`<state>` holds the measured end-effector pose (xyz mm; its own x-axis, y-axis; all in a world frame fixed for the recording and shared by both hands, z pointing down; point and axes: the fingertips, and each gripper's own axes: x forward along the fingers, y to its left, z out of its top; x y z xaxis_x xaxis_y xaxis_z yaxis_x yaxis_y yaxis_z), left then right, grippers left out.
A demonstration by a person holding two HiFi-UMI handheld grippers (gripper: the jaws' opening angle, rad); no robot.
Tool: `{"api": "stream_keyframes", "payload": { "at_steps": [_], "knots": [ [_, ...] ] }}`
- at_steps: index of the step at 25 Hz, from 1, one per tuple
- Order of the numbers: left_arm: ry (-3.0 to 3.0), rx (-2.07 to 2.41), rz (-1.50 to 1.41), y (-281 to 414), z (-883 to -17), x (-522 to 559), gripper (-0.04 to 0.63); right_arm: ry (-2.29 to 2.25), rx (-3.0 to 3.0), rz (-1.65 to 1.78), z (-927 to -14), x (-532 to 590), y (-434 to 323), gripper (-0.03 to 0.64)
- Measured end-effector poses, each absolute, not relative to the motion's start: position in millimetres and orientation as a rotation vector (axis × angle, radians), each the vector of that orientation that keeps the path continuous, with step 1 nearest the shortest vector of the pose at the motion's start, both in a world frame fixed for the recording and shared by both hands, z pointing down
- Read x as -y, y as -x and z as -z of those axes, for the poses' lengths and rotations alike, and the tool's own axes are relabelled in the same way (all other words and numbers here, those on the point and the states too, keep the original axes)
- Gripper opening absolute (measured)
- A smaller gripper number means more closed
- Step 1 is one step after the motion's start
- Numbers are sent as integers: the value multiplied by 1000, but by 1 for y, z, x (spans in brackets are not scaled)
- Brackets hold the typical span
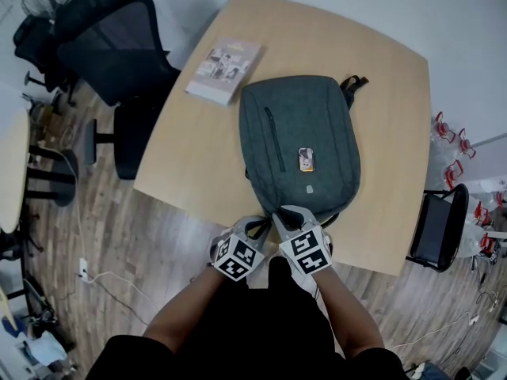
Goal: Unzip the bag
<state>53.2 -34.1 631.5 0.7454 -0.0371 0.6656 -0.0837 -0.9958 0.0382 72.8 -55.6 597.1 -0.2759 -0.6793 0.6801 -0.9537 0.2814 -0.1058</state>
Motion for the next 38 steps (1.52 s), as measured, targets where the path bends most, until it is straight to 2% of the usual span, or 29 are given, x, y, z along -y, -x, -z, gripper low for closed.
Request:
{"api": "stream_keyframes", "payload": {
  "at_steps": [6,8,11,15,19,25,29,38],
  "knots": [
    [-2849,116,-1039,-45,-633,49,26,-1335,2182,-632,-586,54,-62,66],
    [-2853,117,-1032,-44,-631,54,26,-1252,2191,-499,-577,43,-70,123],
    [-2850,140,-1030,-37,-633,64,26,-1094,2143,-343,-586,20,-90,156],
    [-2838,190,-1039,-22,-633,83,26,-975,2113,-298,-597,9,-105,160],
    [-2832,255,-1053,-7,-632,102,26,-877,2164,-272,-596,23,-75,160],
    [-2835,293,-1067,1,-631,111,26,-813,2149,-401,-610,50,-57,105],
    [-2822,285,-1047,3,-630,109,26,-770,2125,-473,-614,53,-56,33],
    [-2805,237,-1052,2,-621,79,29,-966,2139,-640,-608,78,-48,23]
  ]
}}
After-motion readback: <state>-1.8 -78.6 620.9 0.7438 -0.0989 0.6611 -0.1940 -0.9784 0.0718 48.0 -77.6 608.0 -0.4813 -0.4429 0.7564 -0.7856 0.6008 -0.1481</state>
